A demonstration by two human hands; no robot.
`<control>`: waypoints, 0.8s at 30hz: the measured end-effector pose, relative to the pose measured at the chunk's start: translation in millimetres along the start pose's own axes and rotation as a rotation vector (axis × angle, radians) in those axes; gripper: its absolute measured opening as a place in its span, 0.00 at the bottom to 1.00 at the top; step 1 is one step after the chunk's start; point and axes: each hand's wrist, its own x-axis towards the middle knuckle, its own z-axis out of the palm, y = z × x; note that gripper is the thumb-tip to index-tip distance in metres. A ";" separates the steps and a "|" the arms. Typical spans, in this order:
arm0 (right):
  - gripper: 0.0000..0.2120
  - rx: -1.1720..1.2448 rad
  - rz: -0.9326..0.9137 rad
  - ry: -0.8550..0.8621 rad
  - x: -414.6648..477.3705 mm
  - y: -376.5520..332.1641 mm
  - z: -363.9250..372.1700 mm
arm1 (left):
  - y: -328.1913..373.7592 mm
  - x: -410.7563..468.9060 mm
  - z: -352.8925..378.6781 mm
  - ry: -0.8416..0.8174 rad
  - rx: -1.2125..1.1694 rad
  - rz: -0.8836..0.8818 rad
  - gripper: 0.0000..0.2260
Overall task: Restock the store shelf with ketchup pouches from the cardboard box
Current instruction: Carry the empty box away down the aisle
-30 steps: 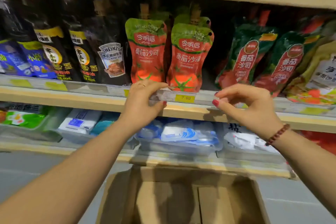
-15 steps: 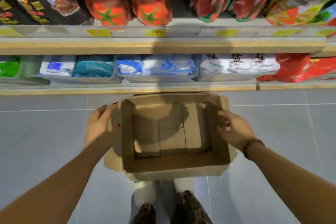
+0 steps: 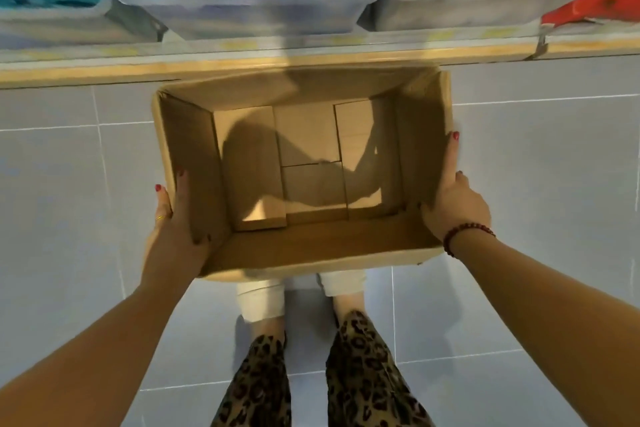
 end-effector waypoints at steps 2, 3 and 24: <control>0.56 -0.024 -0.008 -0.006 4.5 3.1 2.5 | -2.2 1.7 1.4 0.019 0.002 0.009 0.53; 0.57 -0.041 -0.010 -0.025 5.8 4.8 4.0 | -2.1 2.0 1.3 0.016 -0.001 0.006 0.54; 0.49 0.103 -0.047 -0.033 -59.4 27.6 -26.5 | 16.6 -17.6 -56.7 -0.051 -0.020 0.074 0.51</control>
